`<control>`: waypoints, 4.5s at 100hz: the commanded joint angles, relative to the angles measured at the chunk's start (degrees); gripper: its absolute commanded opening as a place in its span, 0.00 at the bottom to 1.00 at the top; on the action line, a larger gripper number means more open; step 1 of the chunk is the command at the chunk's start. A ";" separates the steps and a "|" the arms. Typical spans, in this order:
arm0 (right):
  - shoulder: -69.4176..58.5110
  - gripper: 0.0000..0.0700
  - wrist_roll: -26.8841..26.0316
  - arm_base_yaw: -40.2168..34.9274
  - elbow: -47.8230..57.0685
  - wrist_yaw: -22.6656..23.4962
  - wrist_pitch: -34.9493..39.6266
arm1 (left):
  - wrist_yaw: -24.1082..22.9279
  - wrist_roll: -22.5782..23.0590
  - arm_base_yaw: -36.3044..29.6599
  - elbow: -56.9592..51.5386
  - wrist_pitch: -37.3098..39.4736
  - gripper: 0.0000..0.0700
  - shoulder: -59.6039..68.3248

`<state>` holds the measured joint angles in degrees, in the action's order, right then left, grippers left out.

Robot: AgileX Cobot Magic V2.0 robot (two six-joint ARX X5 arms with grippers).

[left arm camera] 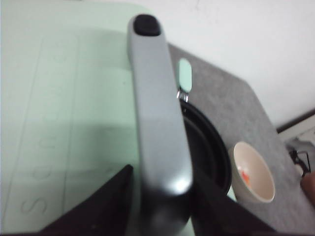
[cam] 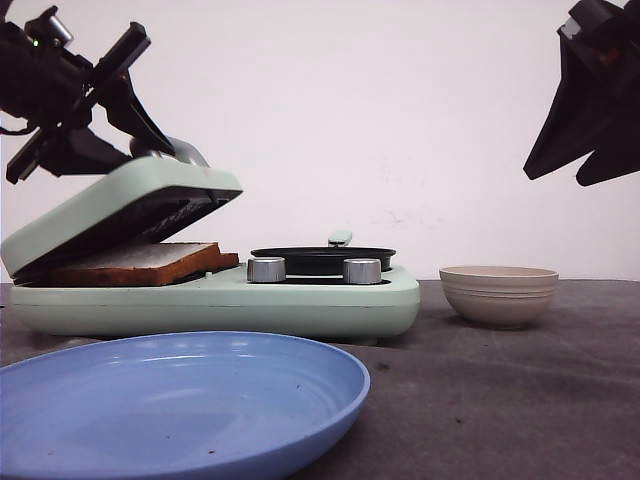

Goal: Make breakfast with bread and shrimp
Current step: 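Pull the press lid down over the bread with the left gripper, then release the lid handle and raise the left gripper away, then lower the right gripper to the shrimp bowl and grasp its rim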

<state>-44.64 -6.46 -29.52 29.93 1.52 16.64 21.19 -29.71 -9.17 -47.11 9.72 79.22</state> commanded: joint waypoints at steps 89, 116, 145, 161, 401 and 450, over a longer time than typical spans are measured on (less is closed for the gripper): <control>-0.24 0.48 -1.77 -0.24 0.26 -0.11 -0.28 | -4.61 1.84 1.51 1.73 -3.54 0.65 2.47; -0.24 0.48 -1.86 -0.24 0.26 -0.13 -0.26 | 1.38 -0.39 1.53 1.49 3.78 0.63 2.14; -0.24 0.48 -1.84 -0.24 0.26 -0.61 -0.31 | 1.33 0.42 1.92 -1.64 4.83 0.62 -2.16; -0.24 0.48 -1.84 -0.24 0.26 -1.57 -0.28 | 1.25 2.14 2.08 -3.19 4.42 0.62 -5.92; -60.65 0.50 -0.37 27.91 51.15 7.98 21.53 | -12.37 27.61 3.17 -3.19 -35.47 0.61 -41.86; -68.11 0.50 -2.25 28.30 51.15 10.93 12.11 | -12.37 27.61 3.15 -3.19 -35.47 0.61 -41.81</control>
<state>-110.83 -7.77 -1.13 79.79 12.01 29.87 8.95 -2.48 -6.02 -49.67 -26.17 37.32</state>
